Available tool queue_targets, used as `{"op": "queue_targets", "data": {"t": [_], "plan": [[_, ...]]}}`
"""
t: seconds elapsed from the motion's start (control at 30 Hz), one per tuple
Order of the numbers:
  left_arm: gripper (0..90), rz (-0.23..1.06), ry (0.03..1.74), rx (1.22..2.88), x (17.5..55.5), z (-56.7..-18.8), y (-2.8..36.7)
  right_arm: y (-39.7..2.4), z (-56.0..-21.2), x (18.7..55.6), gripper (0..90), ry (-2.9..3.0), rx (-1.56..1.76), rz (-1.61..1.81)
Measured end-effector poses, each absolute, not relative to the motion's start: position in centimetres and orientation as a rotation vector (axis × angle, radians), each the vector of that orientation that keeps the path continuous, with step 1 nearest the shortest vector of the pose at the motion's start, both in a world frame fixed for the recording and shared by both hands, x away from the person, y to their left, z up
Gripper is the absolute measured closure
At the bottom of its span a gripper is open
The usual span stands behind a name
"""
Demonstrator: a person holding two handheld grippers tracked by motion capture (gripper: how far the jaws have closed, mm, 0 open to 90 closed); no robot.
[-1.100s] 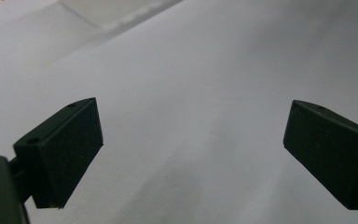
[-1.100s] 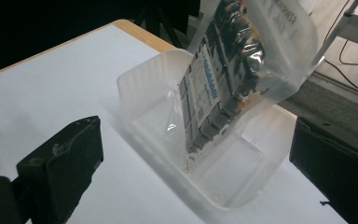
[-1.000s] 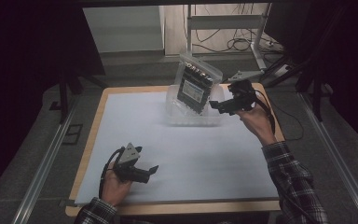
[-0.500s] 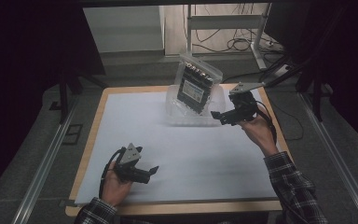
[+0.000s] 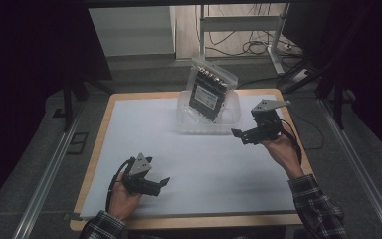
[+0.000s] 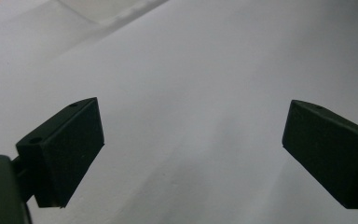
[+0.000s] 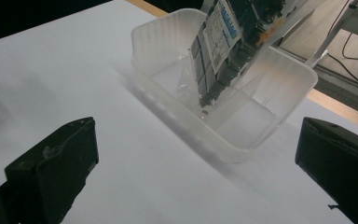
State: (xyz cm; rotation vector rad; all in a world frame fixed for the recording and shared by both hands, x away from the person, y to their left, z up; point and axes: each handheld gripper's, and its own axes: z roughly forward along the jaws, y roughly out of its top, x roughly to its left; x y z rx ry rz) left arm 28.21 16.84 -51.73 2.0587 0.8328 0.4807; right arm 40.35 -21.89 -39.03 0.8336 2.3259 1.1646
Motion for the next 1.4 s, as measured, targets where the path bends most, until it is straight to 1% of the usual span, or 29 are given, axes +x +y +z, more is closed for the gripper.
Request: {"op": "queue_targets", "data": {"t": [0.47, 1.03, 1.4], "plan": [[4.7, 0.494, 0.832, 2.076, 28.2, -51.8, 16.7, -23.8, -40.1, 37.5, 0.0, 2.305, 0.84, 1.2], [4.7, 0.505, 0.833, 2.087, 28.1, -51.8, 16.6, -25.8, -43.3, 34.1, 0.0, 2.307, 0.851, 1.195], [4.6, 0.511, 0.833, 2.094, 28.1, -51.8, 16.6, -26.1, -45.0, 32.8, 0.0, 2.31, 0.862, 1.195]]}}
